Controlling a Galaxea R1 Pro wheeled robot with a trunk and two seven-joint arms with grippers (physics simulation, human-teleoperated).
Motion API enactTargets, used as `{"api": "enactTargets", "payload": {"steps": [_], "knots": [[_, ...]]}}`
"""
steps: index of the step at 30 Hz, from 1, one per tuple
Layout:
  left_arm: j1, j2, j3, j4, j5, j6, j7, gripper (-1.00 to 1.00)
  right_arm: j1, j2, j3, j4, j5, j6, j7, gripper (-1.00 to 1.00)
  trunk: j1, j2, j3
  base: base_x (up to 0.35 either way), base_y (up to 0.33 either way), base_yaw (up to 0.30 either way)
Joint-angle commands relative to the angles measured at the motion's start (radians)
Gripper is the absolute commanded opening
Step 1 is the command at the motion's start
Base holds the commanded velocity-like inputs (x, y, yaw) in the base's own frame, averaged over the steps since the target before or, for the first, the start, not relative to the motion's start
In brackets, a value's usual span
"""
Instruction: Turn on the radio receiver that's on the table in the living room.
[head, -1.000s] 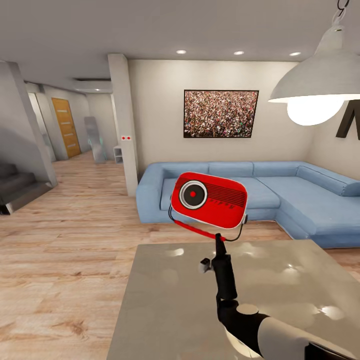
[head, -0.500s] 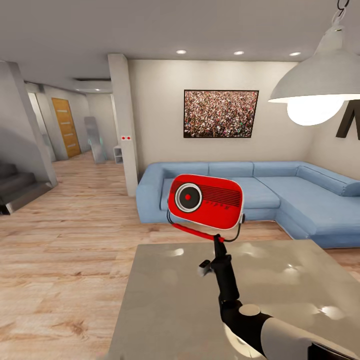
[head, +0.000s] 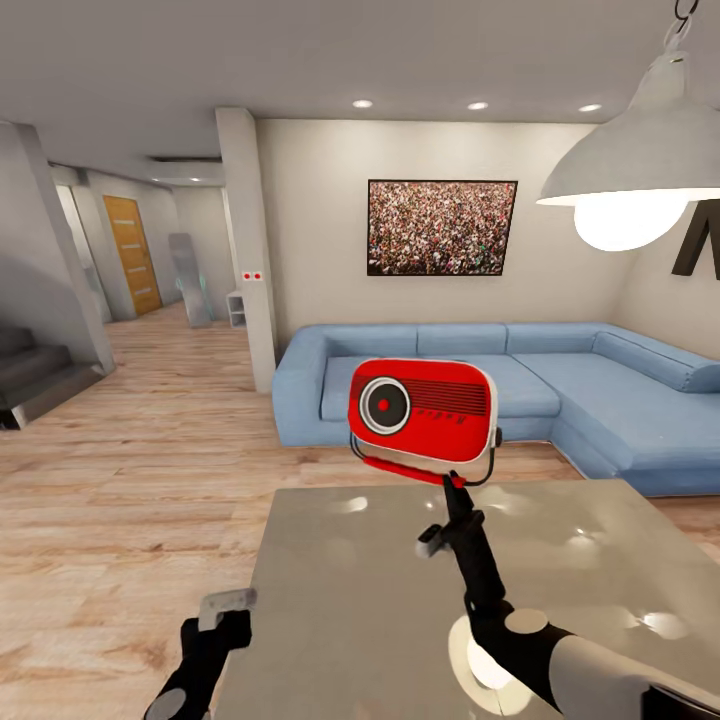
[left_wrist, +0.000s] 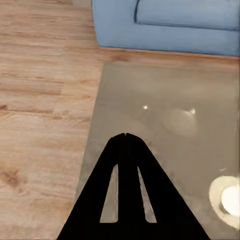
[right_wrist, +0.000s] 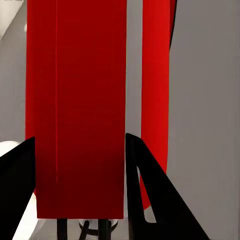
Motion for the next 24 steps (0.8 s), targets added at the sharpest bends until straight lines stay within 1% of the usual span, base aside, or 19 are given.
{"api": "enactTargets", "payload": {"steps": [1,3,4,5,6,8,9,10,11,13,14,16,19,20,22,24], "knots": [[0.000,-0.005,0.001,-0.020,0.001,0.001,0.001,-1.00,0.000,-0.003,0.002,-0.001,0.004,-0.001,0.000,-1.00,0.000,0.000,0.000,0.000,0.000,0.000],[0.000,-0.012,0.002,-0.037,0.012,-0.001,0.009,-1.00,0.000,-0.006,0.002,-0.001,0.004,-0.001,0.000,-1.00,0.000,0.000,0.000,0.000,0.000,0.000],[0.000,-0.016,0.002,-0.043,0.033,-0.005,0.015,-1.00,0.000,-0.010,0.002,-0.001,0.004,-0.001,0.000,-1.00,0.000,0.000,0.000,0.000,0.000,0.000],[0.000,-0.021,0.002,-0.048,0.062,-0.011,0.021,-1.00,0.000,-0.014,0.002,0.000,0.004,-0.001,0.000,-1.00,0.000,0.000,0.000,0.000,0.000,0.000],[-0.001,-0.030,-0.001,-0.061,0.112,-0.012,0.027,-1.00,0.000,-0.019,0.001,0.000,0.004,-0.002,0.000,-1.00,0.000,0.000,0.000,0.000,0.000,0.000],[-0.010,-0.048,-0.009,-0.071,0.132,-0.007,0.025,-1.00,0.000,-0.025,-0.001,0.001,0.003,-0.002,0.000,-1.00,0.000,0.000,0.000,0.000,0.000,0.000],[-0.016,-0.055,-0.013,-0.073,0.134,-0.005,0.025,-1.00,0.000,-0.027,-0.001,0.001,0.003,-0.002,0.000,-1.00,0.000,0.000,0.000,0.000,0.000,0.000],[-0.032,-0.069,-0.021,-0.073,0.137,0.005,0.025,-1.00,0.000,-0.028,-0.001,0.001,0.003,-0.002,0.000,-1.00,0.000,0.000,0.000,0.000,0.000,0.000],[-0.053,-0.082,-0.031,-0.069,0.138,0.027,0.025,-1.00,0.000,-0.029,-0.001,0.001,0.003,-0.003,0.000,-1.00,0.000,0.000,0.000,0.000,0.000,0.000],[-0.103,-0.099,-0.057,-0.053,0.140,0.097,0.025,-1.00,0.000,-0.029,-0.001,0.001,0.003,-0.003,0.000,-1.00,0.000,0.000,0.000,0.000,0.000,0.000],[-0.156,-0.100,-0.085,-0.045,0.142,0.163,0.024,-1.00,0.000,-0.030,-0.002,0.001,0.003,-0.004,0.000,-1.00,0.000,0.000,0.000,0.000,0.000,0.000],[-0.204,-0.100,-0.099,-0.044,0.144,0.201,0.021,-1.00,0.000,-0.030,-0.003,0.002,0.003,-0.003,0.000,-1.00,0.000,0.000,0.000,0.000,0.000,0.000],[-0.254,-0.100,-0.106,-0.043,0.148,0.236,0.003,-1.00,0.000,-0.030,-0.004,0.017,0.003,-0.003,0.000,-1.00,0.000,0.000,0.000,0.000,0.000,0.000],[-0.262,-0.100,-0.107,-0.043,0.148,0.247,-0.003,-1.00,0.000,-0.030,-0.004,0.023,0.003,-0.003,0.000,-1.00,0.000,0.000,0.000,0.000,0.000,0.000],[-0.288,-0.100,-0.109,-0.043,0.149,0.291,-0.032,-1.00,0.000,-0.030,-0.004,0.043,0.003,-0.003,0.000,-1.00,0.000,0.000,0.000,0.000,0.000,0.000],[-0.307,-0.100,-0.110,-0.043,0.149,0.313,-0.054,-1.00,0.000,-0.030,-0.004,0.051,0.003,-0.003,0.000,-1.00,0.000,0.000,0.000,0.000,0.000,0.000]]}}
